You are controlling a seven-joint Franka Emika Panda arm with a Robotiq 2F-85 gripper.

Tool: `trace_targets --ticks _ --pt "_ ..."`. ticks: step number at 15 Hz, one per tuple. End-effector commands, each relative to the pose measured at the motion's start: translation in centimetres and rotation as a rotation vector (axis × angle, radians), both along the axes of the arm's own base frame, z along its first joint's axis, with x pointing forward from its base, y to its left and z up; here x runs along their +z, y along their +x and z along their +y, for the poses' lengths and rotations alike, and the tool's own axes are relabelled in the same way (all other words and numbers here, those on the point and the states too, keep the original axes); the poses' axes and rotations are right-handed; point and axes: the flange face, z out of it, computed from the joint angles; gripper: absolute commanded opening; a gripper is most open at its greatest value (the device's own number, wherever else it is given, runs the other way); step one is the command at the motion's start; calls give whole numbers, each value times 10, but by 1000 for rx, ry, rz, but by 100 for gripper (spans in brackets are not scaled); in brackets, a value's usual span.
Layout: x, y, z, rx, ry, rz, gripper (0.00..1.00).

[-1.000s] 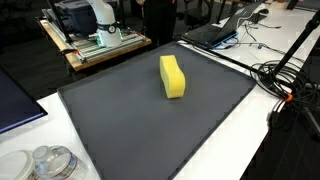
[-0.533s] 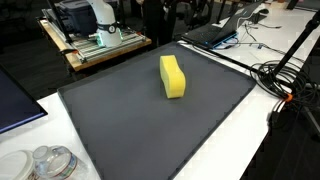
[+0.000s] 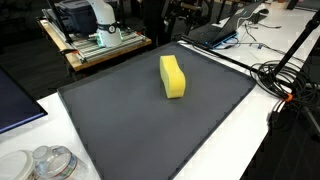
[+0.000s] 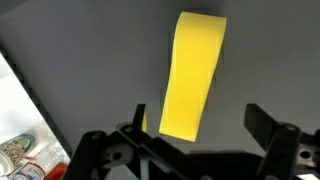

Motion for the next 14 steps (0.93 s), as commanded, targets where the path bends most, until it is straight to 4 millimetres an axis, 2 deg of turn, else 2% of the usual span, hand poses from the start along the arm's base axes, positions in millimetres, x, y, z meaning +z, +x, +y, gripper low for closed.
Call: trace_targets --ticks 1,6,11,14 --pt "0 -42 31 44 -76 -95 100" --pt "-11 -71 71 86 -171 -115 100" --pt "-29 -80 113 131 -247 -94 100" --pt "-46 -84 137 136 -316 -52 100"
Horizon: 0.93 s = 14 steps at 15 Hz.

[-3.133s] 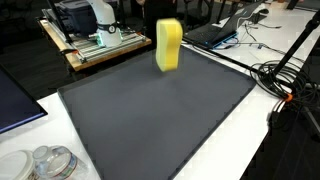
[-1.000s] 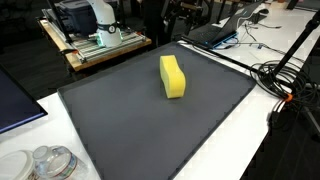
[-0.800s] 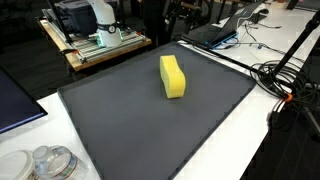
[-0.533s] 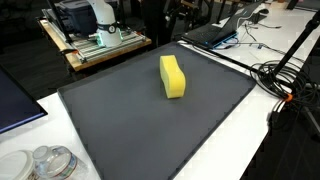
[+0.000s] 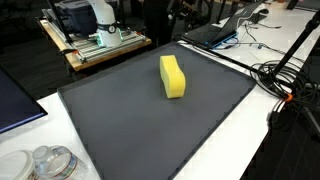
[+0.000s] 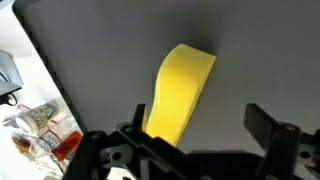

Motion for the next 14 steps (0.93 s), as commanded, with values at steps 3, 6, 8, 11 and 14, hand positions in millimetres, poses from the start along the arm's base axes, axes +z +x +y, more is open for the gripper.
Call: trace_targets --ticks 3,6,8,11,14 --pt "-31 -1 39 -18 -151 45 100" --pt "-45 3 49 -31 -199 72 100" --pt "-49 7 54 -40 -210 102 100" --pt "-46 10 51 -54 -198 128 100" --pt "-35 8 38 -57 -145 147 100"
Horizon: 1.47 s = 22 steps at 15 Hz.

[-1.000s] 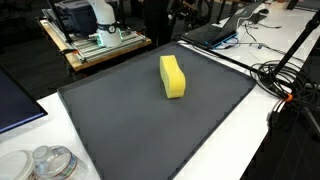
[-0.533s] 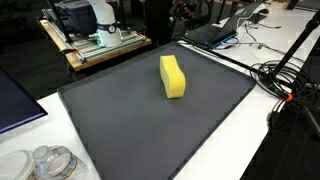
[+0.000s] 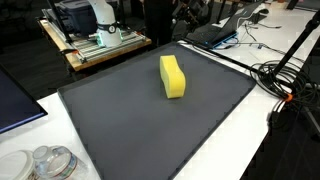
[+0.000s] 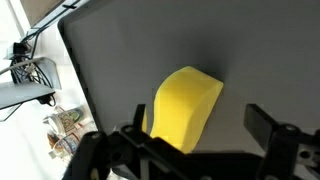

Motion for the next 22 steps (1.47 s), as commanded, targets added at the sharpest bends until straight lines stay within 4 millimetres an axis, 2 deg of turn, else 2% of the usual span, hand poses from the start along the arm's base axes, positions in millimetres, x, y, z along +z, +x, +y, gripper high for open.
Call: trace_targets --ticks 1,5,10,17,19,22 --pt "18 -3 -16 -5 65 32 100" --pt "43 -12 -53 70 246 86 100" --pt "69 -34 -122 180 473 122 100" --pt "81 -79 -197 365 750 170 100" --pt "82 -84 -217 376 819 171 100" --pt "83 -72 -258 328 935 112 100"
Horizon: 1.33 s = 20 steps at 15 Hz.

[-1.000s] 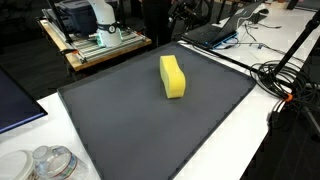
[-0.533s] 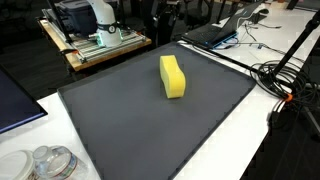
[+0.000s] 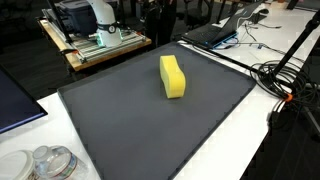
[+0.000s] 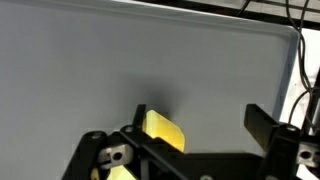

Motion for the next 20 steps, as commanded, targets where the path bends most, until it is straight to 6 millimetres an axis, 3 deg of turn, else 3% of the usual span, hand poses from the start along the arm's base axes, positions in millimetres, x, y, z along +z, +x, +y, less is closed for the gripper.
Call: trace_targets --ticks 1,5,9,20 --pt "2 7 -48 -71 141 -38 100" --pt "-13 29 -103 -141 228 -42 100" --pt "-27 55 -141 -216 301 -63 100" --pt "-36 171 -191 -280 217 -105 100"
